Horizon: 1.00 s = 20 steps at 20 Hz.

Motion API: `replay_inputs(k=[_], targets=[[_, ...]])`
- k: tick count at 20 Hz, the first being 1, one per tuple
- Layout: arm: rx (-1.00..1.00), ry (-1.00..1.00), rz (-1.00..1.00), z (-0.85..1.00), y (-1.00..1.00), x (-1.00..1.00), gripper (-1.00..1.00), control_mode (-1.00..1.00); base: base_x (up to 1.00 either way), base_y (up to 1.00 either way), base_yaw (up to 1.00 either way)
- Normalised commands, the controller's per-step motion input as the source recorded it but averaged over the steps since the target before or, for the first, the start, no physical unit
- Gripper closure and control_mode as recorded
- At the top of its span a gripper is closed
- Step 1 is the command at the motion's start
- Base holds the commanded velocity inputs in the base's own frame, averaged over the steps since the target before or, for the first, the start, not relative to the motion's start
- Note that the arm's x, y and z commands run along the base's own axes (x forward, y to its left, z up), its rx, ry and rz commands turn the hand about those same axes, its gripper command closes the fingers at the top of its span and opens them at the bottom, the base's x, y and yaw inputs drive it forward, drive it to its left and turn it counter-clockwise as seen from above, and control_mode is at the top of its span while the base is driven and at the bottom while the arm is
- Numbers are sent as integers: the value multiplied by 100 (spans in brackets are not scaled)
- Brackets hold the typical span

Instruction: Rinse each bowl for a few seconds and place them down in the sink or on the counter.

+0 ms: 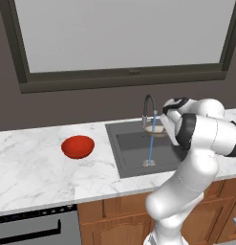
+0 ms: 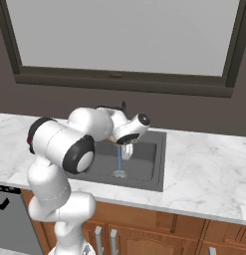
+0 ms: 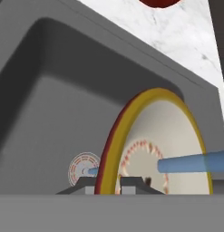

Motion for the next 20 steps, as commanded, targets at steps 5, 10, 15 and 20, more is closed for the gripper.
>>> replay_inputs(k=[5,10,15,20], targets=[[0,-8,0,1,-15,-9,100,-100,0,0,0],[0,-6,0,7,-14,-5,100,-100,0,0,0],[0,0,-4,15,-29,-10,100,-100,0,0,0],[0,0,-6,20,-44,-16,100,-100,0,0,0]])
